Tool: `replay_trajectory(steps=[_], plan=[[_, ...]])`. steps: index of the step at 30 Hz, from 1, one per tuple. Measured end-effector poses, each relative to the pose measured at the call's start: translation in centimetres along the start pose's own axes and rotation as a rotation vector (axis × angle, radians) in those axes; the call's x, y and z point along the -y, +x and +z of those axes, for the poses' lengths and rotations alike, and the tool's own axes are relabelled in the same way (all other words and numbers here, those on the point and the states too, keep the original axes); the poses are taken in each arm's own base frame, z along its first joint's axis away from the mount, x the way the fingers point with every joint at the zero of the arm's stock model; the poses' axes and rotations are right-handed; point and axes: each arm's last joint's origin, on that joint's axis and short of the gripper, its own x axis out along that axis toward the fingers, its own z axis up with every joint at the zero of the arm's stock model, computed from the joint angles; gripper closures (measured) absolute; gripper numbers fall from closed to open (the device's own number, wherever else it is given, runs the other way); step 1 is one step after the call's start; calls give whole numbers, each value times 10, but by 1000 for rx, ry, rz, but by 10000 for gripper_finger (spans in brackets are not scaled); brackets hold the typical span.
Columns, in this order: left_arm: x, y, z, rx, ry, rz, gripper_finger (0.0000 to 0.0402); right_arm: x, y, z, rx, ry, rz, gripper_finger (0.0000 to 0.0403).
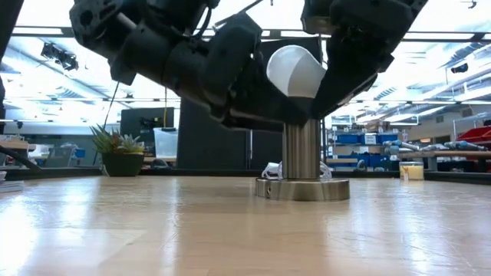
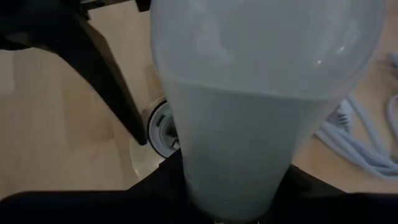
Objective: Screw lightbulb
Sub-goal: Insert the lightbulb into the lamp
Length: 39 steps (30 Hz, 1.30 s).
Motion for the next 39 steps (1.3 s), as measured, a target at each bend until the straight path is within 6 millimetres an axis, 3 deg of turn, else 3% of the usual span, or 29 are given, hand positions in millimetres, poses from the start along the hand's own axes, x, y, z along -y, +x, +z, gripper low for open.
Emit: replay_trajectory(steps=[9,15,31,39], plan=[[-1,-12,16,19,-8,-3,99,-19,-12,-11,97,-32,-56,269],[-2,-20,30,60,-13,2,99,-27,-16,-8,198,-46,-65,269],[-1,-28,40,89,0,-2,99,-30,-15,-2,283,-40,-99,268],[-5,-55,61,60,38,2,99,-31,-6,-10,364,53,-56,268]])
